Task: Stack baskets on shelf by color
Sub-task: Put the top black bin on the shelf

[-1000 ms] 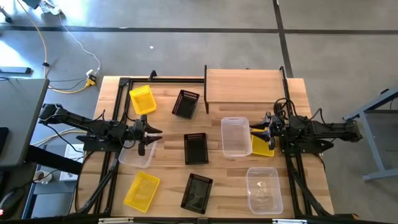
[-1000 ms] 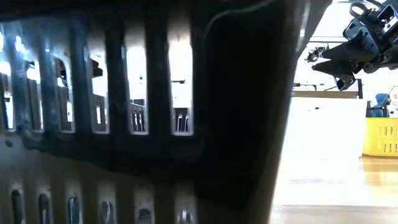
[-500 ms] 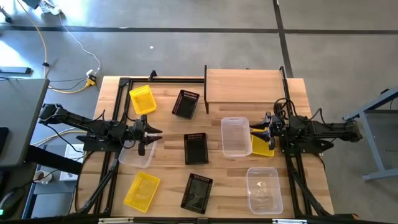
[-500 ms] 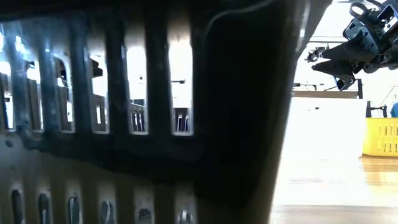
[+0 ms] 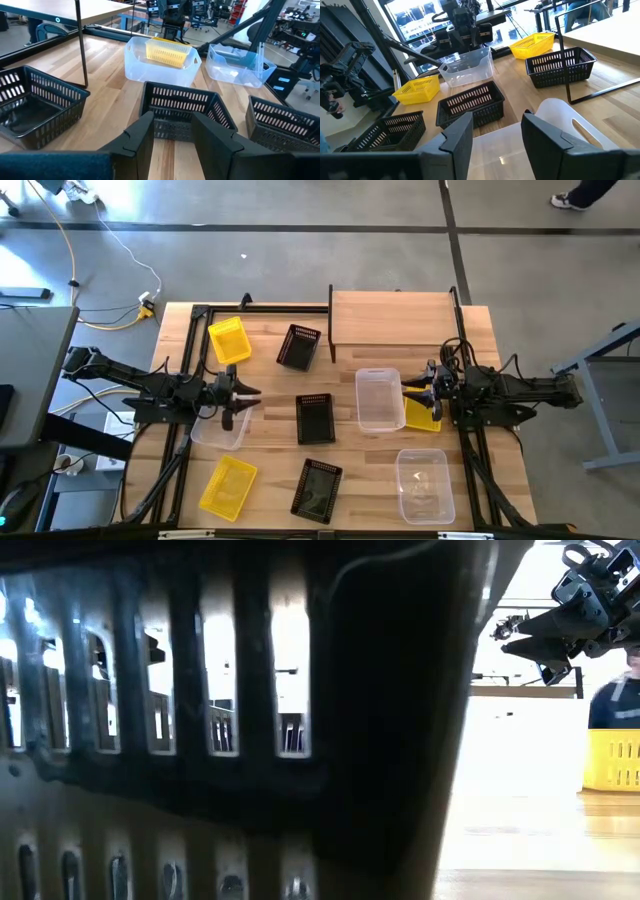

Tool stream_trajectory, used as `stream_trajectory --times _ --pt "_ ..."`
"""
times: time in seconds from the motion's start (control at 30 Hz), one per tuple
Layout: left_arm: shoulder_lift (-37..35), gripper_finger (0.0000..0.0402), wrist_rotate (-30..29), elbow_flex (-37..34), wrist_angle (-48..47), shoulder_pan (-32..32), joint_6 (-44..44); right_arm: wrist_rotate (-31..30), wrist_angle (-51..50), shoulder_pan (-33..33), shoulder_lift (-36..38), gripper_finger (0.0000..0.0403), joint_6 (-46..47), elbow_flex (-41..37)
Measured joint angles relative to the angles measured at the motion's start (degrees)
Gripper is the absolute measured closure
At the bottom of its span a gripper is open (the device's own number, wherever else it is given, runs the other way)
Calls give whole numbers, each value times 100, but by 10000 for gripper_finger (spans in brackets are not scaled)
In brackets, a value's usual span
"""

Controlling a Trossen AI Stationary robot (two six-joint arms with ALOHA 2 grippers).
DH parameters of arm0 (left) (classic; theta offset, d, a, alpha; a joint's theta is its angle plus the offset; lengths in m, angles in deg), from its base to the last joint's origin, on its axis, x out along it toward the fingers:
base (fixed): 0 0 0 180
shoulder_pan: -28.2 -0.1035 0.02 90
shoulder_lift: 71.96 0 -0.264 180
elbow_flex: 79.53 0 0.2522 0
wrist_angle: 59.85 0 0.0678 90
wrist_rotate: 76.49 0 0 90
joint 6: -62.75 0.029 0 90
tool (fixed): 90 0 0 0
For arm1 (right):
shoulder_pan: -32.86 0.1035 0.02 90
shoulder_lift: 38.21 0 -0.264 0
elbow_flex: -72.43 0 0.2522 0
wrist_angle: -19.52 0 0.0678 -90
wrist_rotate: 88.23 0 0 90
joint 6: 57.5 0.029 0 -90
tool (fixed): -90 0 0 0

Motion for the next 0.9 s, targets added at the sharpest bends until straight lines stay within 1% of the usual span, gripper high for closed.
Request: stream_trajectory --times 0.23,0.43,0.63,0.77,0.9 --pt "0 280 139 0 0 0 17 -1 0 -1 -1 250 0 1" --pt "1 280 -146 -1 16 0 20 0 0 -1 1 250 0 -1" --pt "1 280 -239 1 389 0 12 -1 0 1 1 250 0 1" --pt "-1 280 -582 1 839 0 -110 -1 0 1 1 250 0 1" --pt "0 280 -1070 1 997 0 -667 0 0 -1 -1 249 0 0"
